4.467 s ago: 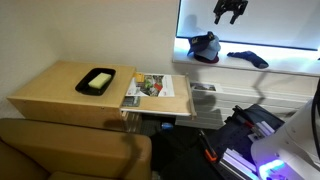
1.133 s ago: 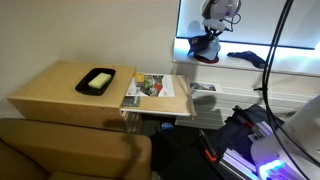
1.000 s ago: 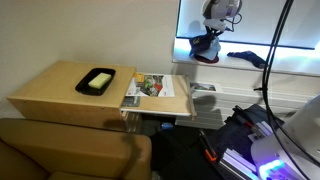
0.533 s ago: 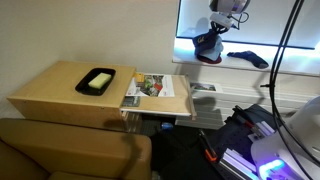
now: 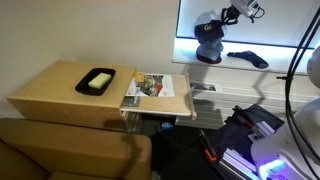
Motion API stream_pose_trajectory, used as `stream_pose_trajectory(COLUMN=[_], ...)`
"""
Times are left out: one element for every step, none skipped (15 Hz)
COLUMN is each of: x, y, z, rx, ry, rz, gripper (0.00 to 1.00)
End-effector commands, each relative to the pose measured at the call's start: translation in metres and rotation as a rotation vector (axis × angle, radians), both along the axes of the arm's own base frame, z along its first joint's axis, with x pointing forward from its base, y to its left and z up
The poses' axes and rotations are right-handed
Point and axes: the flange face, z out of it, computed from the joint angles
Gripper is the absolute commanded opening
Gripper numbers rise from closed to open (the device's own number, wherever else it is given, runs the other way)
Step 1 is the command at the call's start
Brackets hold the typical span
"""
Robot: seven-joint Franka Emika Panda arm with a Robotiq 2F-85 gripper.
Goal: Pick up the black cap and put it on the pullout table
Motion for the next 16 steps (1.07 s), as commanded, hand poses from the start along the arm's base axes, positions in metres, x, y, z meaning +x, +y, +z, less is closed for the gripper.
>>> stream_pose_trajectory(x=[-0.035, -0.043, -0.05, -0.048, -0.052, -0.055, -0.057, -0.061, -0.064, -0.065, -0.067, -0.069, -0.072, -0.073, -0.075, -0.071], y=[-0.007, -0.004, -0.001, -0.005, 0.001, 0.02, 0.038, 0.063, 0.086, 0.104, 0.126, 0.149, 0.173, 0.196, 0.218, 0.237], z=[0.015, 0.014, 0.015, 0.023, 0.022, 0.019, 0.014, 0.007, 0.002, -0.004, -0.011, -0.014, -0.021, -0.026, -0.033, -0.04], rx=[0.121, 0.146, 0.169, 0.187, 0.212, 0.234, 0.252, 0.271, 0.287, 0.301, 0.318, 0.325, 0.33, 0.316, 0.292, 0.241], ry=[0.0, 0.017, 0.035, 0.055, 0.07, 0.084, 0.098, 0.115, 0.134, 0.157, 0.181, 0.208, 0.237, 0.267, 0.294, 0.315], rz=[0.16, 0.213, 0.268, 0.323, 0.377, 0.433, 0.487, 0.542, 0.596, 0.651, 0.705, 0.762, 0.822, 0.879, 0.935, 0.977], gripper=[0.02, 0.02, 0.02, 0.02, 0.02, 0.02, 0.02, 0.02, 0.02, 0.02, 0.02, 0.02, 0.02, 0.02, 0.02, 0.02])
